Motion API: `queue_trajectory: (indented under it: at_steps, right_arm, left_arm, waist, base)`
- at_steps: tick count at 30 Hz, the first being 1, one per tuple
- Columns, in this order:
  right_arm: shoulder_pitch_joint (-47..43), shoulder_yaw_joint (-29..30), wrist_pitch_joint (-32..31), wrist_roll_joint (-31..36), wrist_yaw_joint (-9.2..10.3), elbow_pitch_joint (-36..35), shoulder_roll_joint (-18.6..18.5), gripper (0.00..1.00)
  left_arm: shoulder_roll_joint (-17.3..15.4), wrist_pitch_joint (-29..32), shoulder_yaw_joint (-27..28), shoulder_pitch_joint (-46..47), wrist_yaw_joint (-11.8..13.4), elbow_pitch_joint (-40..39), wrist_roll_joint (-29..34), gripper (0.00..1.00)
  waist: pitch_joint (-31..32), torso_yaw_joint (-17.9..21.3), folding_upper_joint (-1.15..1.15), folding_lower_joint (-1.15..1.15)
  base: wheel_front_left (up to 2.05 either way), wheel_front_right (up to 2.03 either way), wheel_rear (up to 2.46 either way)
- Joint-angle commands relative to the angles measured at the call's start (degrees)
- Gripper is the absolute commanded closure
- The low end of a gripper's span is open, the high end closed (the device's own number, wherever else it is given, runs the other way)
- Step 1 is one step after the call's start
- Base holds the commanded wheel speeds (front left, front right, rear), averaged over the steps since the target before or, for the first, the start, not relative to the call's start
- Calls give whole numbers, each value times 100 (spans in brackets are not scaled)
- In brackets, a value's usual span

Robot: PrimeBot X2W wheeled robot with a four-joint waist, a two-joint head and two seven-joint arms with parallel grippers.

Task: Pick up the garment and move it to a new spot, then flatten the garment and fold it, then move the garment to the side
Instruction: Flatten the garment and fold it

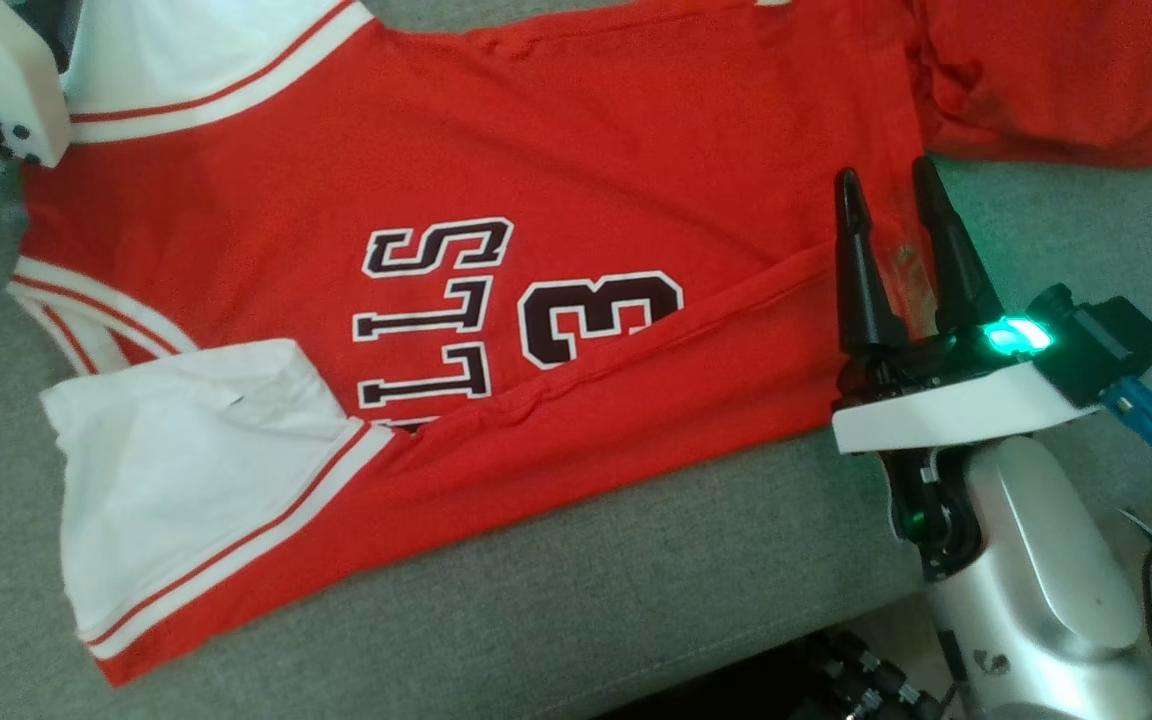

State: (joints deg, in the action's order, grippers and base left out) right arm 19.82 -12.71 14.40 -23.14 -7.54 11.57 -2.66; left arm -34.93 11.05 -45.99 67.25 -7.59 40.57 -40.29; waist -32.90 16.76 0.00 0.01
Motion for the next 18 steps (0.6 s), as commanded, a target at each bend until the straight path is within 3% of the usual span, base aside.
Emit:
queue_trajectory:
  at_steps: [1,11,12,13,18]
  right_arm:
    - [-17,-116,60,-58,5,-184,-21,0]
    - [66,-126,60,-72,5,-161,-21,0]
    - [77,-123,60,-73,5,-152,-21,0]
    - [84,-119,60,-70,5,-140,-21,0]
    - [115,-99,60,-26,5,-38,-21,0]
  left_arm:
    - [-258,-28,119,320,10,-73,-72,0]
    - [-260,-20,-538,652,10,231,-673,2]
    - [-248,-6,-612,667,10,229,-737,54]
    - [-239,16,-697,671,10,202,-814,100]
    - [-291,-223,-991,721,10,95,-1117,100]
  waist:
    - [-43,43,0,-1]
    - [-185,122,0,-1]
    - [-191,121,0,-1]
    - [-194,119,0,-1]
    - [-119,79,0,-1]
  base:
    - [0,0,0]
    - [0,0,0]
    - [0,0,0]
    - [0,0,0]
    - [0,0,0]
